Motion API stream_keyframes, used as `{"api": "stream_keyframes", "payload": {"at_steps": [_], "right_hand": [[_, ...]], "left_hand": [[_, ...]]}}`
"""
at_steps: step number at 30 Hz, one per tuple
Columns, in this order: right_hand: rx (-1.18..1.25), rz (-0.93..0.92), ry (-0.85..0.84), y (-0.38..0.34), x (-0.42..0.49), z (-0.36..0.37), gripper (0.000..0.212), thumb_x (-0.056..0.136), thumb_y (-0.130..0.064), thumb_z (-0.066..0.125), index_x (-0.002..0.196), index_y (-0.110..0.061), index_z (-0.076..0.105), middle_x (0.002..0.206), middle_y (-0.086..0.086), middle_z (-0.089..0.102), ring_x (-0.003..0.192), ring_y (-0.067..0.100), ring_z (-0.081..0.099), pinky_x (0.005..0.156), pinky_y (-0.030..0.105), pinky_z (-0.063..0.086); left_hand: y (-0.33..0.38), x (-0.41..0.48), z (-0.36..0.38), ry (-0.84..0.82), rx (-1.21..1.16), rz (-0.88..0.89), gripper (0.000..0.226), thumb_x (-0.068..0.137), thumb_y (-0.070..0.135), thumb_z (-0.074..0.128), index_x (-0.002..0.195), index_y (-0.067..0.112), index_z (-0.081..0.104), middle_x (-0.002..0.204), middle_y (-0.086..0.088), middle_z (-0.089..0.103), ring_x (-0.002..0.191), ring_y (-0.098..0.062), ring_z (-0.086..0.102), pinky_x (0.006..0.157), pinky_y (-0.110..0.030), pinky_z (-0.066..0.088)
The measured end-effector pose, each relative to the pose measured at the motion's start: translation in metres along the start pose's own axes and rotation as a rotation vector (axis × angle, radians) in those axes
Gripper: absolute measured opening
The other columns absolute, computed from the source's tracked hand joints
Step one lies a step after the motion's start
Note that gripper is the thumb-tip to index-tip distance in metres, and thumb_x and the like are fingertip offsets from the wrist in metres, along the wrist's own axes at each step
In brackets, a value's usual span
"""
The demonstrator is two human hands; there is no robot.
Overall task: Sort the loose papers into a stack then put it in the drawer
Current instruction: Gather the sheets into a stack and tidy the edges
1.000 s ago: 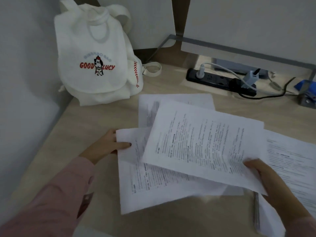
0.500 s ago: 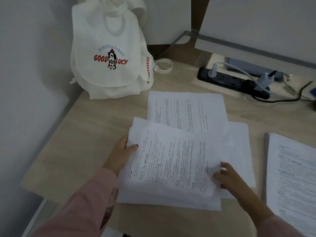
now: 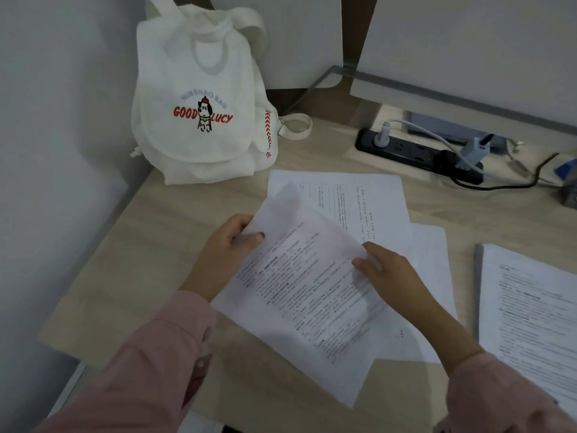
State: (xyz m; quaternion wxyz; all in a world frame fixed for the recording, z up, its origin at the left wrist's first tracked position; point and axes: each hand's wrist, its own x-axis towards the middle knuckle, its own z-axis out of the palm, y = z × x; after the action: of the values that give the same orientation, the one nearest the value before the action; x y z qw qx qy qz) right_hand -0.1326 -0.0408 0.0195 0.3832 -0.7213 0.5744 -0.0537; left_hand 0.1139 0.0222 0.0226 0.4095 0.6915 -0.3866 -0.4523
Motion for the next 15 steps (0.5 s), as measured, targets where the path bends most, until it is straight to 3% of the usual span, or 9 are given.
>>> {"api": "stream_keyframes", "payload": {"at_steps": [2,3,5,7,9,11,13,15], "right_hand": [[0.12,0.024,0.031,0.005,-0.003,-0.003,0.022,0.095,-0.02,0.048,0.073,-0.019,0.047,0.068,-0.005,0.053,0.064,0.012,0.053,0.054,0.008,0.036],[0.203,0.056,0.037,0.007,-0.005,-0.005,0.025,0.095,-0.019,0.048,0.07,-0.02,0.047,0.068,-0.004,0.055,0.063,0.012,0.053,0.055,0.008,0.038],[0.377,0.137,0.049,0.012,-0.008,-0.009,0.017,0.094,-0.019,0.049,0.079,-0.015,0.056,0.082,0.0,0.066,0.076,0.017,0.062,0.068,0.021,0.048],[0.518,0.215,0.046,0.018,-0.011,-0.008,0.019,0.093,-0.022,0.051,0.097,-0.007,0.061,0.096,0.004,0.07,0.09,0.023,0.066,0.083,0.037,0.052],[0.619,0.259,0.02,0.022,-0.013,-0.001,0.023,0.092,-0.023,0.052,0.105,-0.007,0.062,0.102,0.005,0.071,0.096,0.024,0.066,0.091,0.043,0.051],[0.679,0.282,-0.015,0.022,-0.013,0.006,0.022,0.092,-0.023,0.053,0.106,-0.01,0.064,0.105,0.003,0.071,0.098,0.023,0.066,0.093,0.043,0.05],[0.674,0.289,-0.023,0.022,-0.009,0.014,0.023,0.092,-0.023,0.052,0.106,-0.008,0.063,0.107,0.003,0.069,0.096,0.021,0.065,0.091,0.038,0.051],[0.438,0.222,0.067,0.028,-0.002,0.018,0.023,0.092,-0.023,0.053,0.11,-0.01,0.058,0.11,0.005,0.065,0.092,0.015,0.06,0.082,0.026,0.048]], "left_hand": [[-0.009,-0.001,0.0,0.178,0.056,0.017,0.032,0.085,0.025,0.063,0.113,0.033,0.052,0.115,0.019,0.054,0.11,-0.003,0.05,0.093,-0.026,0.04],[-0.015,-0.002,0.0,0.261,0.06,-0.001,0.047,0.083,0.026,0.066,0.125,0.03,0.045,0.126,0.015,0.046,0.119,-0.004,0.042,0.099,-0.026,0.035],[-0.021,-0.004,0.003,0.35,0.002,-0.102,0.071,0.08,0.026,0.069,0.14,0.021,0.03,0.14,0.007,0.031,0.128,-0.007,0.032,0.101,-0.025,0.03],[-0.027,-0.006,0.009,0.328,-0.145,-0.224,0.08,0.08,0.025,0.069,0.144,0.019,0.022,0.14,0.005,0.031,0.128,-0.012,0.037,0.101,-0.028,0.033],[-0.035,-0.012,0.016,0.195,-0.326,-0.314,0.072,0.081,0.029,0.067,0.142,0.02,0.03,0.134,0.007,0.046,0.118,-0.013,0.052,0.101,-0.035,0.042],[-0.04,-0.021,0.024,0.039,-0.386,-0.354,0.051,0.083,0.03,0.064,0.131,0.019,0.05,0.123,0.003,0.063,0.105,-0.012,0.064,0.091,-0.033,0.052],[-0.044,-0.029,0.031,0.027,-0.394,-0.362,0.029,0.087,0.022,0.061,0.115,0.017,0.061,0.105,0.001,0.071,0.086,-0.006,0.07,0.072,-0.02,0.056],[-0.046,-0.033,0.033,0.085,-0.423,-0.351,0.018,0.089,0.012,0.057,0.104,0.019,0.063,0.093,0.006,0.07,0.072,-0.001,0.07,0.057,-0.013,0.053]]}}
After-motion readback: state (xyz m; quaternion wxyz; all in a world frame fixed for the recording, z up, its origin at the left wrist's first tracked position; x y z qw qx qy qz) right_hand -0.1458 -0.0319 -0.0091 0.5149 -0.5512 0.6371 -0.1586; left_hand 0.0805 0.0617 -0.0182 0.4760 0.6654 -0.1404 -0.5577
